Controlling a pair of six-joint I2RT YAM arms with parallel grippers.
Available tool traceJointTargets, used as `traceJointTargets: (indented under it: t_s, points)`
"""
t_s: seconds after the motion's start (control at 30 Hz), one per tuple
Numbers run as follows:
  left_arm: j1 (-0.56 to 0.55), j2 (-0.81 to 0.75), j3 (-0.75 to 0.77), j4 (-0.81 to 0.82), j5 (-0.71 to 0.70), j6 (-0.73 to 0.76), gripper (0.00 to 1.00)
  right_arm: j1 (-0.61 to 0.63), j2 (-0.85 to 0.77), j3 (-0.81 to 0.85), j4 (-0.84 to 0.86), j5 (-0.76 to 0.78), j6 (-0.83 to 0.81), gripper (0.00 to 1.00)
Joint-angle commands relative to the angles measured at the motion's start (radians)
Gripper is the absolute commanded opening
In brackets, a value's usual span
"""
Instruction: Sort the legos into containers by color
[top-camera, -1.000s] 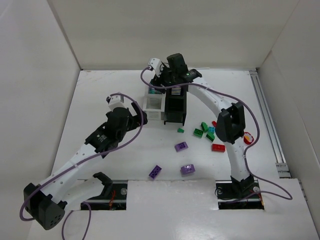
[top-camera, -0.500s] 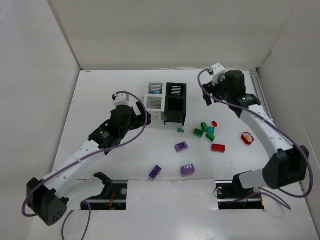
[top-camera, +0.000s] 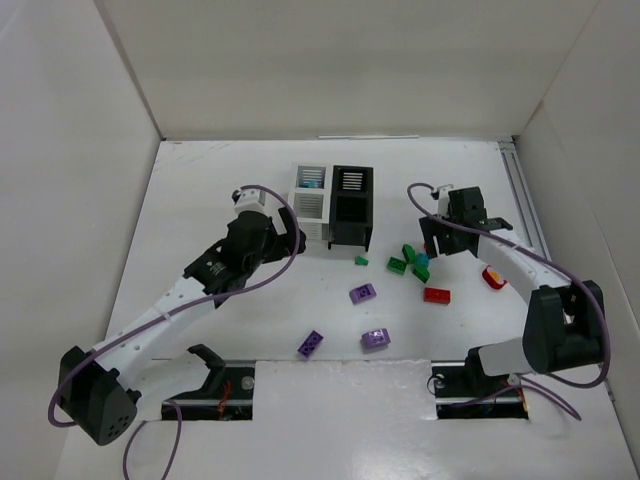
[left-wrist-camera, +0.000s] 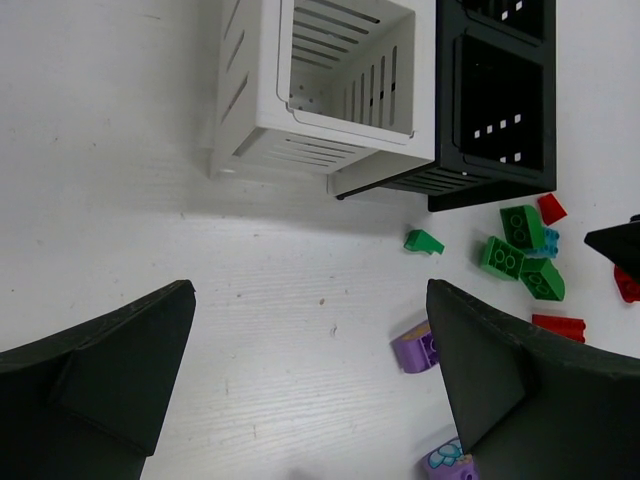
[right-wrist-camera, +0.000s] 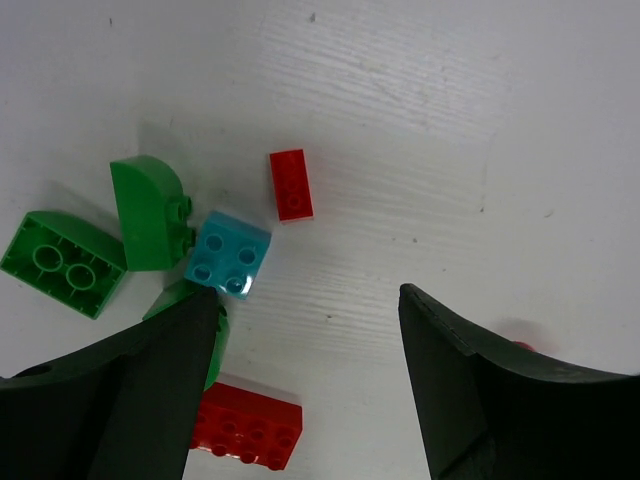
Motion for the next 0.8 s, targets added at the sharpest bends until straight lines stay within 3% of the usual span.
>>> traceJointTargets:
  t_s: [0.0,0.5,0.77]
  points:
    - [-0.005,-0.008,-0.019,0.054,0.014,0.015,1.00,0.010,0.013,-0.038,0.057,-0.054,0.027,0.78]
    - [-0.005,0.038,-0.019,0.064,0.014,0.015,1.00,0.065,0.145,-0.071,0.192,-0.102,0.056,0.76]
    - [-0.005,0.029,-0.019,0.054,0.004,0.015,1.00,0.065,0.166,-0.071,0.222,-0.054,0.116,0.61]
